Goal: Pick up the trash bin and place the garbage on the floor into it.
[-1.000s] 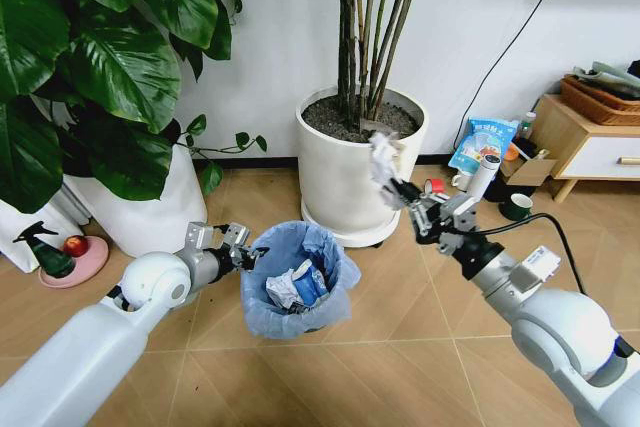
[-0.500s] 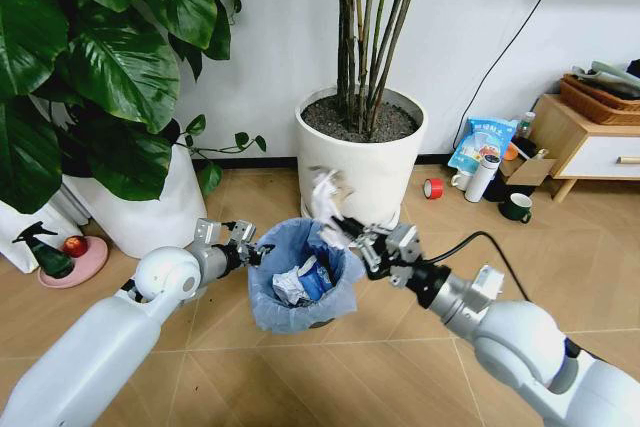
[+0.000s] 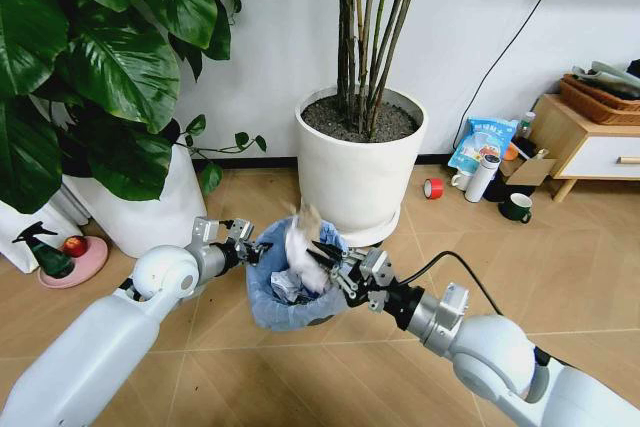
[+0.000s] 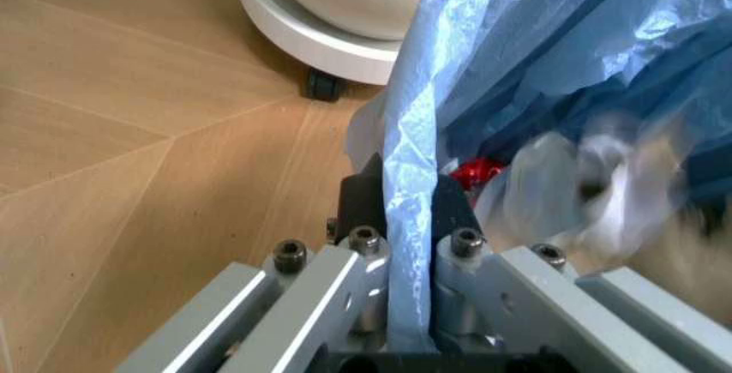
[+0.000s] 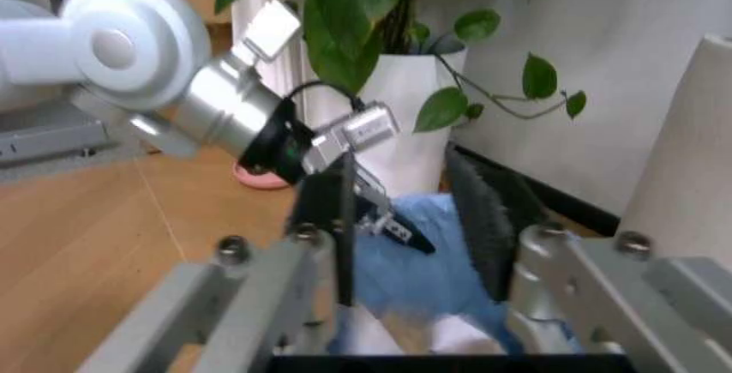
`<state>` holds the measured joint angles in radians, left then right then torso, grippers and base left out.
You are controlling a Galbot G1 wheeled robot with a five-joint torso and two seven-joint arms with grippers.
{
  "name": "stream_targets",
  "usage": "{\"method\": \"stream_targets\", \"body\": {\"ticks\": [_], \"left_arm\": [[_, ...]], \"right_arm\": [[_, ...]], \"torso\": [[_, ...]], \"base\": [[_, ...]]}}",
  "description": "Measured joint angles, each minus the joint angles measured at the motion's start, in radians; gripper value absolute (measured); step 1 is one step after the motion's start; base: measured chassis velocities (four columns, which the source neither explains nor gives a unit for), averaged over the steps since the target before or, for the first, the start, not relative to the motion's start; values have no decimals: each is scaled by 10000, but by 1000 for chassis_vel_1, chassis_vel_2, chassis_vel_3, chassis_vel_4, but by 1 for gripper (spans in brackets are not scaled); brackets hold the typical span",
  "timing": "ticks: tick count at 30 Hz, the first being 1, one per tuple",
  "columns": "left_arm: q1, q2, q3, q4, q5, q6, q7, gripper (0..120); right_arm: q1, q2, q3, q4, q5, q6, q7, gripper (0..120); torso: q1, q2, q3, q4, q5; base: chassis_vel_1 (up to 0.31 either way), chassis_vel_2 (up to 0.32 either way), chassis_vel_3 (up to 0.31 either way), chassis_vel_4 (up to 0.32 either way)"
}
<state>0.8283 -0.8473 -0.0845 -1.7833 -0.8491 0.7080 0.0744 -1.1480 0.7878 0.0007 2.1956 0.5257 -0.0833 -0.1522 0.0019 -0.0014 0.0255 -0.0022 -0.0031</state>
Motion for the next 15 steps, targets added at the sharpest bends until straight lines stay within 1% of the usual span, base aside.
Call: {"method": "stream_targets", "body": {"ticks": [5,6,9,10,12,13,14,15], "left_arm": [[63,105,-98,-101,-5,-10,2,0],[63,105,-98,-101,-5,-10,2,0],[213,126,-203,-161,-5,-17,-118,0],[213,126,-203,-161,-5,-17,-118,0],[343,130,-327,-221,26,-22,-170,0],[409,130,-391,-259,54,-27,-196,0],[409,130,-391,-259,54,-27,-196,0],[532,104,-507,-324,121,-33,-250,0]], "right_arm": [[120,192,204,-273,-1,-22,321,53],[120,192,204,-273,-1,-22,321,53],[36,372,743,-347,24,-155,1059,68],[36,372,743,-347,24,-155,1059,68],[-63,491,1334,-491,62,-241,1682,81],[-120,537,1578,-551,92,-293,1855,84],[-120,537,1578,-551,92,-293,1855,84],[-223,609,1973,-658,120,-374,2043,88]], "torso": [[0,0,0,0,1],[0,0,0,0,1],[0,0,0,1,1],[0,0,0,1,1],[0,0,0,0,-1],[0,0,0,0,0],[0,0,0,0,0],[0,0,-1,-1,2]], "base": [[0,0,0,0],[0,0,0,0],[0,0,0,0],[0,0,0,0],[0,0,0,0],[0,0,0,0],[0,0,0,0],[0,0,0,0]]}}
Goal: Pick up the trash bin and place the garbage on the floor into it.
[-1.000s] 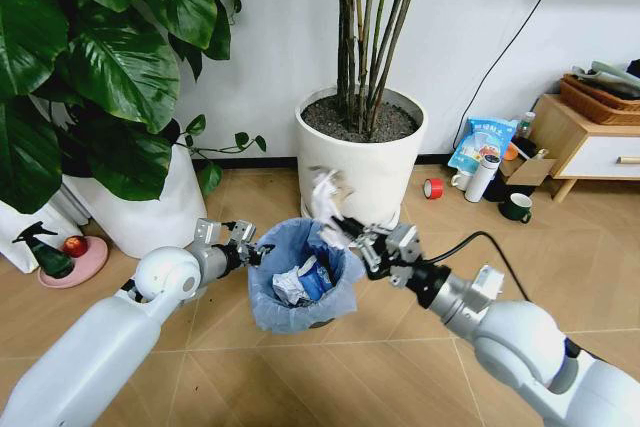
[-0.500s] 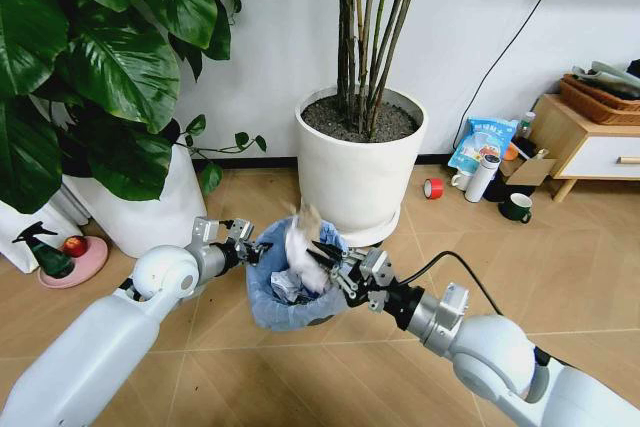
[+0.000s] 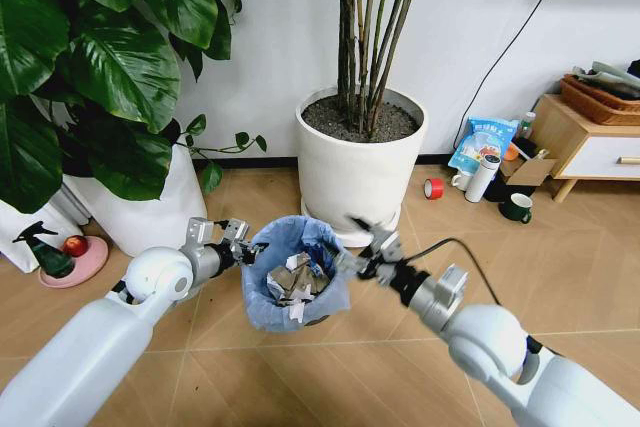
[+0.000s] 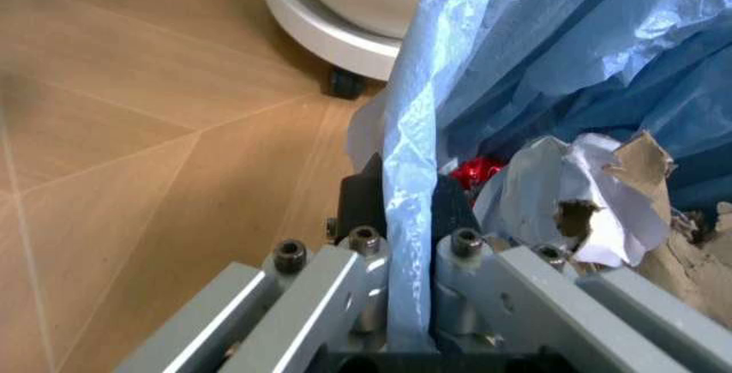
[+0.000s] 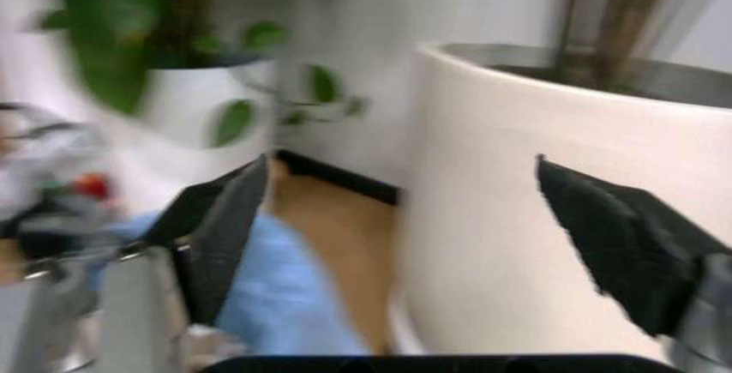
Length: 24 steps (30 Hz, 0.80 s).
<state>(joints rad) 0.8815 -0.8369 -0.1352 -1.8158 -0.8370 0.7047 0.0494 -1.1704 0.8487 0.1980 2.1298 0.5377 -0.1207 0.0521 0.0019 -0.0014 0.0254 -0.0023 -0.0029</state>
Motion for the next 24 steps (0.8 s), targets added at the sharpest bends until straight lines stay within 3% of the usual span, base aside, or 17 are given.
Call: {"method": "stream_targets", "body": {"ticks": [3,10,16,20,24], "left_arm": [[322,-48,-264,-173,99,-12,-135,0],[862,-112,-995,-637,192,13,-521,0],[1294,-231,-1692,-691,263,11,-774,0],[2013,-485,-2696,-946,475,7,-906,0],[2453,-647,-3185,-1108,607,95,-1094,0]], "right_arm": [[-258,247,808,-314,-93,-41,587,98],[-1009,919,2110,-588,-360,-326,1859,100],[-1838,1545,3232,-579,-940,-482,1934,100],[-2789,2272,4303,-352,-1820,-468,1761,100],[-3181,2826,4656,-137,-2076,-463,1683,100]], "torso": [[0,0,0,1,-2],[0,0,0,0,-1],[0,0,-1,-1,-1],[0,0,-1,0,-2],[-1,0,-1,-1,-3]], "base": [[0,0,0,0],[0,0,0,0],[0,0,0,0],[0,0,0,0],[0,0,0,0]]}}
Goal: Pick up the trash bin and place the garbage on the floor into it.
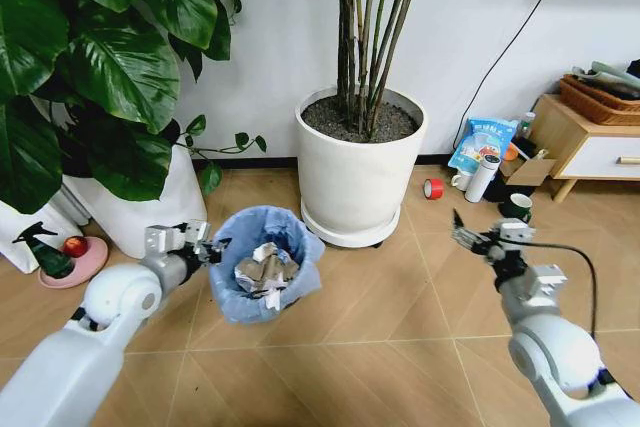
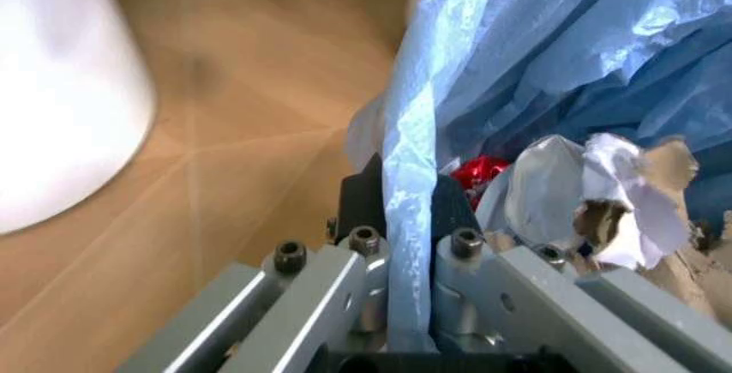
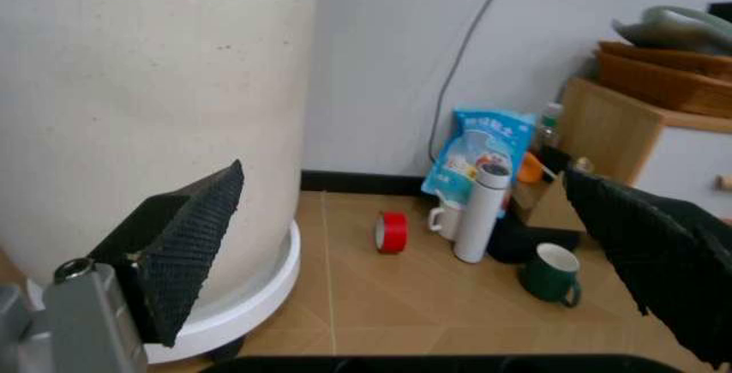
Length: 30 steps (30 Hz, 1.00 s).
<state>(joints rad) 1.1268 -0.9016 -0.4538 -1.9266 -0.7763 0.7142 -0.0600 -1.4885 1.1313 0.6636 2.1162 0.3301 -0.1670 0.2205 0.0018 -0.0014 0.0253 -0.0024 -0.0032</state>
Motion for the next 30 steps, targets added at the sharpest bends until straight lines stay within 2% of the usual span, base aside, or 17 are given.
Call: {"method": "stream_targets", "body": {"ticks": [10,16,23,30], "left_arm": [[792,-79,-838,-431,20,132,-139,0],[1186,-60,-1342,-615,-19,140,-44,0],[1290,-221,-1260,-802,-5,156,-32,0],[1546,-374,-1209,-939,164,163,69,0]], "right_arm": [[-459,1101,301,422,-631,31,-58,100],[-1260,1690,428,1021,-1206,175,-118,100],[-1667,1760,405,1398,-1385,214,-159,100],[-2107,1788,319,1600,-1602,367,-250,100]], "torso": [[0,0,0,2,1],[0,0,1,1,0],[1,0,2,0,3],[1,0,1,-1,-1]], "base": [[0,0,0,0],[0,0,0,0],[22,-26,-30,18],[181,-134,-192,131]]}}
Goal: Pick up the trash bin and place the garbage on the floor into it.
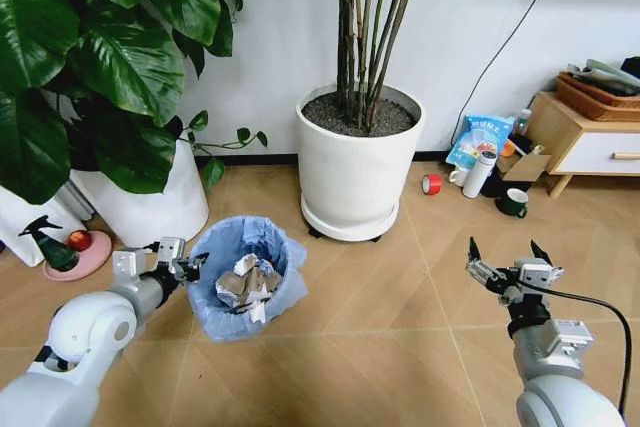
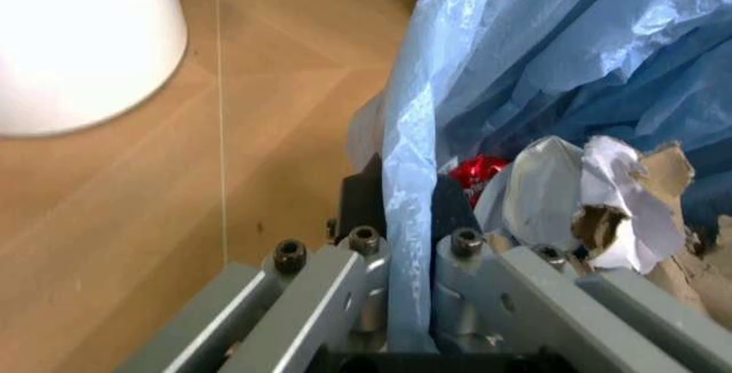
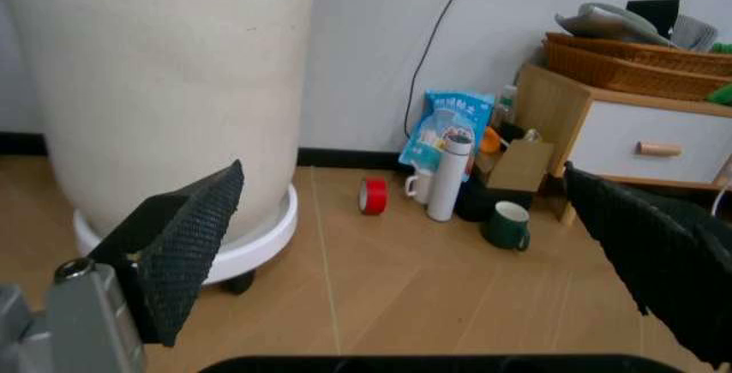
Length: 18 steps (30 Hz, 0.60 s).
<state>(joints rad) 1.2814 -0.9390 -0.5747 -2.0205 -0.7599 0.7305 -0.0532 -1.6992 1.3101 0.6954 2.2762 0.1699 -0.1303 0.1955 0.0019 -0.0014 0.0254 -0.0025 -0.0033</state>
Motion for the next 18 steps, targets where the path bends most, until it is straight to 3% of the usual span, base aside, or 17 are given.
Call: {"method": "stream_targets", "body": {"ticks": [18], "left_arm": [[757,-561,-109,-510,422,-42,138,0]], "right_arm": [[-403,-38,-99,220,-199,225,-101,100]], "torso": [[0,0,0,3,5]], "base": [[238,-172,-236,175]]}}
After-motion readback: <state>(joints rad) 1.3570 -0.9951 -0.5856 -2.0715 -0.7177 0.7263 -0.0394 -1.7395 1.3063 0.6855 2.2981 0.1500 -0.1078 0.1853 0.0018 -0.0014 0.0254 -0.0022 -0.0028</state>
